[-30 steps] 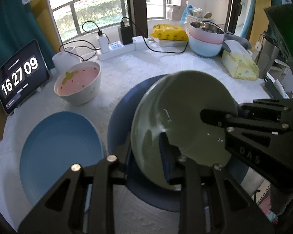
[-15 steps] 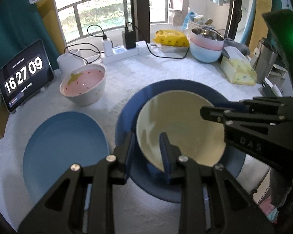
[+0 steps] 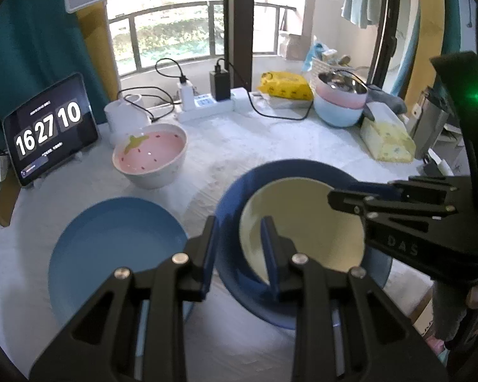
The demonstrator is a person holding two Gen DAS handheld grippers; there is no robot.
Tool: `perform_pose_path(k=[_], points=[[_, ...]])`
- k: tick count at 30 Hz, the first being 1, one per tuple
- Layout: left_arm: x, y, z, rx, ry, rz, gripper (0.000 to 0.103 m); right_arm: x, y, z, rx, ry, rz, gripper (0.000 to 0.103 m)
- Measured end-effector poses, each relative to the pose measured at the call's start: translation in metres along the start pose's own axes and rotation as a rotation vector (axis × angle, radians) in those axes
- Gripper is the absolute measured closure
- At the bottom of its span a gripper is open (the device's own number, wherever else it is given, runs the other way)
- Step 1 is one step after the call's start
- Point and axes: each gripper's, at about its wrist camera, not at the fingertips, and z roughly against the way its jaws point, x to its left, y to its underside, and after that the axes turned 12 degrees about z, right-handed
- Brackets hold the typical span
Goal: Organize plates and bowls
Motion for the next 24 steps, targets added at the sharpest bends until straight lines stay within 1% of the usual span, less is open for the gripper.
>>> perform_pose_path(k=[3,5,8,24], points=[[0.007,-0.003,0.003,-0.016,0.002,0.01,0.072,0.004,-0.005,0.0,-0.002,-0.002,0.009,0.081],[0.012,-0.005,0.005,-0.03,0.005,0.021,0.068,0.007,-0.007,-0.002,-0.002,-0.005,0.014,0.081],[0.019,-0.006,0.006,-0.04,0.003,0.035,0.065,0.011,-0.01,-0.004,0.001,-0.009,0.022,0.081],[0.059,-0.018,0.001,-0.057,-0.015,0.093,0.064,0.03,-0.032,-0.017,0.012,-0.007,0.056,0.08]])
